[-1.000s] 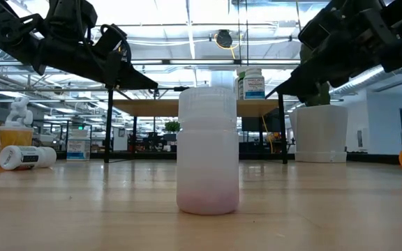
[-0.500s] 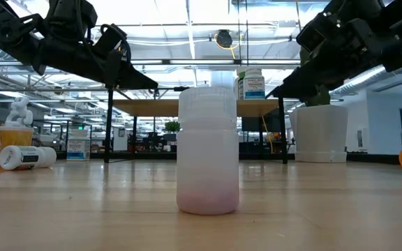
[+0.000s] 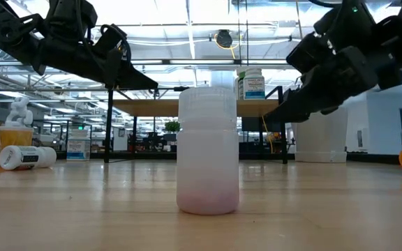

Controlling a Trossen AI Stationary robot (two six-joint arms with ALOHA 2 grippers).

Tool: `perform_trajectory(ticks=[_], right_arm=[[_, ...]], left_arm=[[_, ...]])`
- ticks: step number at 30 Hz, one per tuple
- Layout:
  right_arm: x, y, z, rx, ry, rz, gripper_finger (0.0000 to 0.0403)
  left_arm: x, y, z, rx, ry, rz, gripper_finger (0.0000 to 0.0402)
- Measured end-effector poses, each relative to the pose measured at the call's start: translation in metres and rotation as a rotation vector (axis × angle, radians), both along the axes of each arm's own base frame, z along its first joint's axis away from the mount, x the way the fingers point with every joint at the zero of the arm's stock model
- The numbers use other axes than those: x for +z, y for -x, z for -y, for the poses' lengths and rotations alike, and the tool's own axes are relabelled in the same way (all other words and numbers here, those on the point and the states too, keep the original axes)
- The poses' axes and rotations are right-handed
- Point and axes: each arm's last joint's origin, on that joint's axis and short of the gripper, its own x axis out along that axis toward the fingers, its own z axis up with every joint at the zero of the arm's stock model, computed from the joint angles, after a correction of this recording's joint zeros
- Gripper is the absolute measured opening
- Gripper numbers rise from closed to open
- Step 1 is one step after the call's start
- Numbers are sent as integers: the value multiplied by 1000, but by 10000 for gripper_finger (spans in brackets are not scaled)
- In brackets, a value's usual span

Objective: Pick and place medicine bottles onto shelf by color
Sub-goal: Put the transparent pill bottle on the shelf

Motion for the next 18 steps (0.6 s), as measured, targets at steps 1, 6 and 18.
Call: perform_trajectory(ticks=[1,6,18], right_arm=[[-2,-2,-2,29,-3,6,219],[-5,-20,-13,144,19,50,219],[-22,-65,-32,249,136,24,219]], left_arm=[[0,0,0,0,0,0,175],[0,0,0,-1,-4,2,175],[0,0,0,3,11,5,175]])
